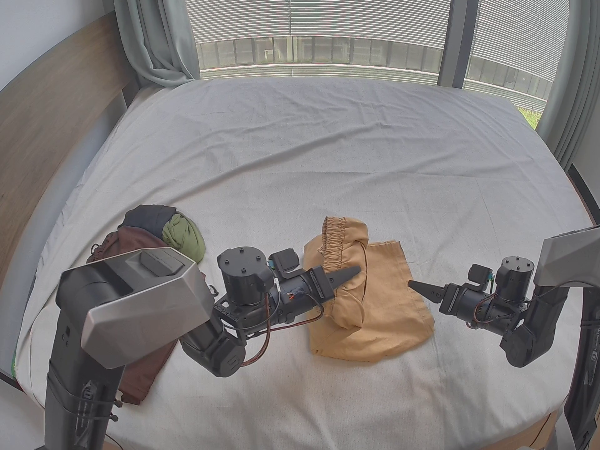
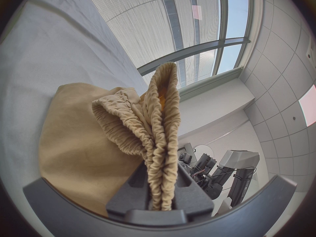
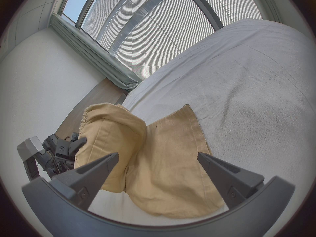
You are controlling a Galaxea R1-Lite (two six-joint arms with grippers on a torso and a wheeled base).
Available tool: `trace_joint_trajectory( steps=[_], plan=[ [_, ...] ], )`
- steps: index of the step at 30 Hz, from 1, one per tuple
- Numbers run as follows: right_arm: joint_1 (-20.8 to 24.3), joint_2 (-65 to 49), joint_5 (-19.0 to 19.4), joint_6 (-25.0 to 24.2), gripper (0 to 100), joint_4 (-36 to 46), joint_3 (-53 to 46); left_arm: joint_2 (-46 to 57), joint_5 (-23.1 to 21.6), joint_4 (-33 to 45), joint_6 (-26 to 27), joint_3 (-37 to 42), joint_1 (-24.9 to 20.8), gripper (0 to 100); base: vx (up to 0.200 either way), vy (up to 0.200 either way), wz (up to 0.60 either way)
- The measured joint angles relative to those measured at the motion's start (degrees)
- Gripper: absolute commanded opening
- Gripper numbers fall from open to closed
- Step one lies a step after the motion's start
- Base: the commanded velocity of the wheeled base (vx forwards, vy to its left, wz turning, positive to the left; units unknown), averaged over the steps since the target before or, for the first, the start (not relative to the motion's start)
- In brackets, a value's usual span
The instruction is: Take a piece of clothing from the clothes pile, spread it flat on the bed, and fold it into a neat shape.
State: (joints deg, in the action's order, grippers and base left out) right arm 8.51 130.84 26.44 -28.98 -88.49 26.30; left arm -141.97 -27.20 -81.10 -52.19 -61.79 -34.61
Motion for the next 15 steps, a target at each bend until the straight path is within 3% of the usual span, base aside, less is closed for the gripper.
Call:
trace_joint_trajectory(
  steps=[13, 14, 15],
  plan=[
    [-0.4, -0.4, -0.2, -0.3, 100, 0.0, 1.1, -5.0, 2.0, 1.9, 0.0, -5.8, -2.4, 0, 0.0, 0.0, 0.0],
    [-0.4, -0.5, -0.2, -0.4, 100, 0.0, 1.1, -5.2, 2.1, 1.9, 0.1, -5.9, -2.6, 100, 0.0, 0.0, 0.0],
    [-0.3, -0.7, -0.2, -0.5, 100, 0.0, 1.1, -5.4, 2.1, 1.9, 0.1, -6.1, -2.7, 100, 0.0, 0.0, 0.0]
  ],
)
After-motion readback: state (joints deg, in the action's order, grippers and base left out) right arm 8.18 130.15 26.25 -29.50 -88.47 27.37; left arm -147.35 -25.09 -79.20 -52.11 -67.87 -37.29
